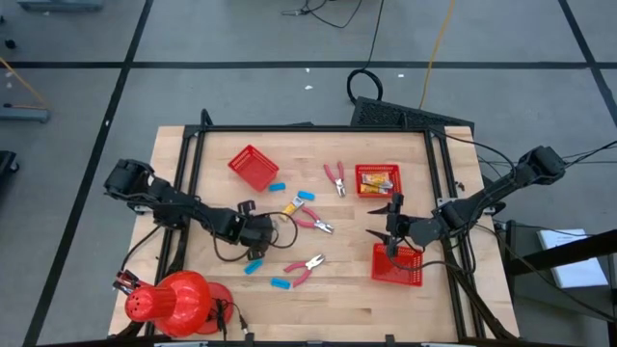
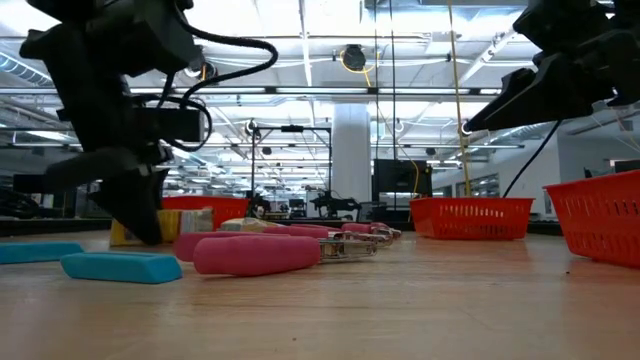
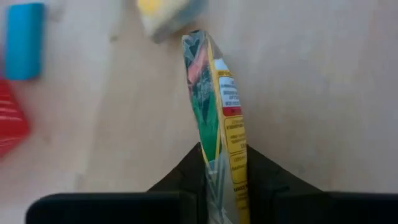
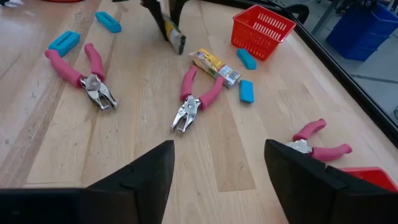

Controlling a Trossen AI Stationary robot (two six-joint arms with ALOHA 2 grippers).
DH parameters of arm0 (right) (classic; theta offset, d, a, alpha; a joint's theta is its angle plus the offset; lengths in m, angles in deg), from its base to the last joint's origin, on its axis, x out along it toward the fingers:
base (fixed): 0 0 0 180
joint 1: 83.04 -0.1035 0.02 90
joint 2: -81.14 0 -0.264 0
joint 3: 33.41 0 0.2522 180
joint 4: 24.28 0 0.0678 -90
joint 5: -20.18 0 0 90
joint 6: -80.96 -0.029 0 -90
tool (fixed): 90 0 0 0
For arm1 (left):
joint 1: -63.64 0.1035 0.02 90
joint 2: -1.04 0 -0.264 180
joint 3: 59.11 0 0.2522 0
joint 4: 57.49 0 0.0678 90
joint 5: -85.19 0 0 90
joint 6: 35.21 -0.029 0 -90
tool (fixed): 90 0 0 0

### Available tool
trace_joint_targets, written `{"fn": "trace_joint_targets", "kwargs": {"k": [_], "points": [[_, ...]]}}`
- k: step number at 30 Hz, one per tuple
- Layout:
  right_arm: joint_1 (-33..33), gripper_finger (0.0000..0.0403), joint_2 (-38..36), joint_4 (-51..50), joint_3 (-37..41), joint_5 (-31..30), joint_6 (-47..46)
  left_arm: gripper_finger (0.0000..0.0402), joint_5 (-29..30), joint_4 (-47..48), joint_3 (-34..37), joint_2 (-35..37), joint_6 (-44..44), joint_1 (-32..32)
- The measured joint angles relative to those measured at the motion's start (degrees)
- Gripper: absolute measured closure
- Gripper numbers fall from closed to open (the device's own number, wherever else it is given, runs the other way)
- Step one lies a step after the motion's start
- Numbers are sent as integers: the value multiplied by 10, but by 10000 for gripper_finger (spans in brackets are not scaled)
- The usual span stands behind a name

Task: Pick & Place School Supplies
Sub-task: Put the yellow crayon box into the top right red bin

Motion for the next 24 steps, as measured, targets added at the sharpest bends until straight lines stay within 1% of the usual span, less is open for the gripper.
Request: {"fn": "trace_joint_targets", "kwargs": {"k": [2, 5, 7, 11, 15, 17, 19, 24], "points": [[0, 176, 0, -1, 0, 0, 0, 339, 19, 5, 1, 0, 4, -1], [0, 188, 0, -1, 0, 0, 0, 339, 27, 6, 1, 0, 10, 1], [0, 195, 0, -1, 0, 0, 0, 339, 46, 18, 1, 0, 16, 1], [0, 206, 0, -1, 0, 1, 0, 339, 101, 52, 2, 9, 20, 5], [0, 210, 2, 11, 5, 3, 0, 339, 171, 52, 2, 47, 22, 14], [0, 210, 6, 35, 17, 4, 3, 339, 195, 39, 1, 74, -4, 18], [0, 210, 14, 62, 30, 4, 5, 339, 198, 36, 1, 101, -31, 24], [0, 211, 30, 111, 58, 5, 5, 339, 227, 45, 1, 162, -99, 68]]}}
